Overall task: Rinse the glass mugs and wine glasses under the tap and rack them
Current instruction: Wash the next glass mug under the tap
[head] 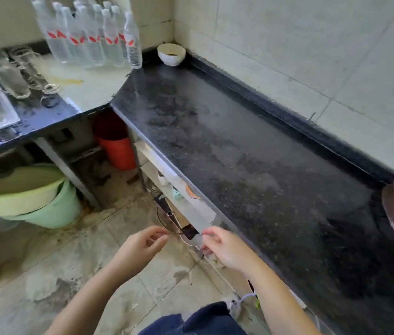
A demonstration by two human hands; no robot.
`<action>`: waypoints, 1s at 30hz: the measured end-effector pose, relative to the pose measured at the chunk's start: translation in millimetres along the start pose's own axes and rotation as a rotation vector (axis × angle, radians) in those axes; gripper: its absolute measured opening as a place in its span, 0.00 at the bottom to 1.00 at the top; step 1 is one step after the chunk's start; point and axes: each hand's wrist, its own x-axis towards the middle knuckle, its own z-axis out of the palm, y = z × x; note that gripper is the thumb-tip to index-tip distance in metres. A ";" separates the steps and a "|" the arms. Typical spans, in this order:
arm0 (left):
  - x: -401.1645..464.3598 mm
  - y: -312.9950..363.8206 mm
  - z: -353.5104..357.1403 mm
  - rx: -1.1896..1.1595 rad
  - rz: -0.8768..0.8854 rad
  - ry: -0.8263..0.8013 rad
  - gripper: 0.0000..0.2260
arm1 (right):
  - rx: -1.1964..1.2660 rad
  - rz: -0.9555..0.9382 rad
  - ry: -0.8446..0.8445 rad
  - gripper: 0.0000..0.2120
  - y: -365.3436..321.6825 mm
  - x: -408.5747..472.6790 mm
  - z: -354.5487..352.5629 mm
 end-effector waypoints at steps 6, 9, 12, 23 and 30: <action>-56.1 -90.1 -70.0 -0.153 -0.192 0.201 0.05 | -0.159 -0.098 -0.223 0.13 -89.8 44.8 80.4; -76.1 -127.2 -95.8 -0.249 -0.287 0.304 0.06 | -0.239 -0.138 -0.346 0.13 -134.1 70.0 115.5; -84.6 -159.3 -123.0 -0.312 -0.349 0.401 0.04 | -0.316 -0.176 -0.410 0.13 -176.3 105.1 144.0; -12.4 -239.6 -281.2 -0.283 -0.440 0.537 0.04 | -0.505 -0.343 -0.580 0.12 -335.6 267.0 217.6; 42.4 -289.8 -385.8 -0.363 -0.460 0.634 0.04 | -0.411 -0.385 -0.517 0.12 -445.2 356.1 244.4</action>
